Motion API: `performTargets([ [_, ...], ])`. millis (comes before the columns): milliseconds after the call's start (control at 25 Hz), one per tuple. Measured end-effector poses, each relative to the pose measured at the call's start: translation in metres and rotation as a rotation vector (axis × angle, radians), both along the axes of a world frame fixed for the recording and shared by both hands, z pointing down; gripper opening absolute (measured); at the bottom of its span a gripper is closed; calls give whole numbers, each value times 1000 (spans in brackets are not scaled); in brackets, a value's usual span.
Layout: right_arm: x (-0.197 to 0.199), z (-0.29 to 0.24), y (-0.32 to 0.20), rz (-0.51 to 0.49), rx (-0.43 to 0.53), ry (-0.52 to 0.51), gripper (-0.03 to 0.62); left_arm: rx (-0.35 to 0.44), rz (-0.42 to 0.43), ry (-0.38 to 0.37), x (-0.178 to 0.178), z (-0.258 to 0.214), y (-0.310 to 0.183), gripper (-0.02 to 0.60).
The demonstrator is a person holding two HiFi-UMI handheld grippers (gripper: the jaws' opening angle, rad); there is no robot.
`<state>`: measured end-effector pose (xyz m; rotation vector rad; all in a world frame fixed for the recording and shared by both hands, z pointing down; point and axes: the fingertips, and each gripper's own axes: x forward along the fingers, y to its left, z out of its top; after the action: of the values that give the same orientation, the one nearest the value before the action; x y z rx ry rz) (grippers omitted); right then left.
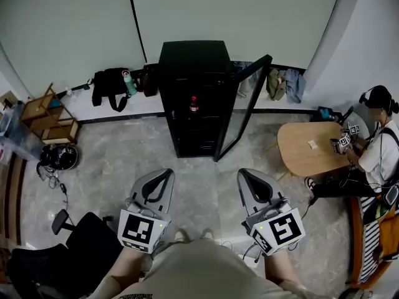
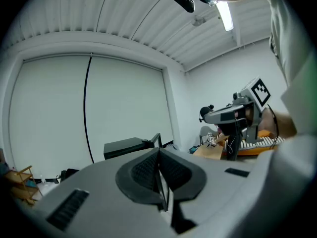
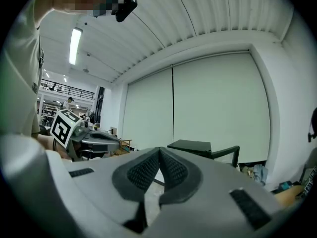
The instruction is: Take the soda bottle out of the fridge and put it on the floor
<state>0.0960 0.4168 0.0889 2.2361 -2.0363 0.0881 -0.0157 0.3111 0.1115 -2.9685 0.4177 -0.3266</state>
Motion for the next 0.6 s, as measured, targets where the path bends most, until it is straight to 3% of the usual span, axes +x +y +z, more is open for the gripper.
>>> performTargets([
  [600,29,23,17,-70,-21,-24,-5,26,-66,-18,29,7,22,6],
])
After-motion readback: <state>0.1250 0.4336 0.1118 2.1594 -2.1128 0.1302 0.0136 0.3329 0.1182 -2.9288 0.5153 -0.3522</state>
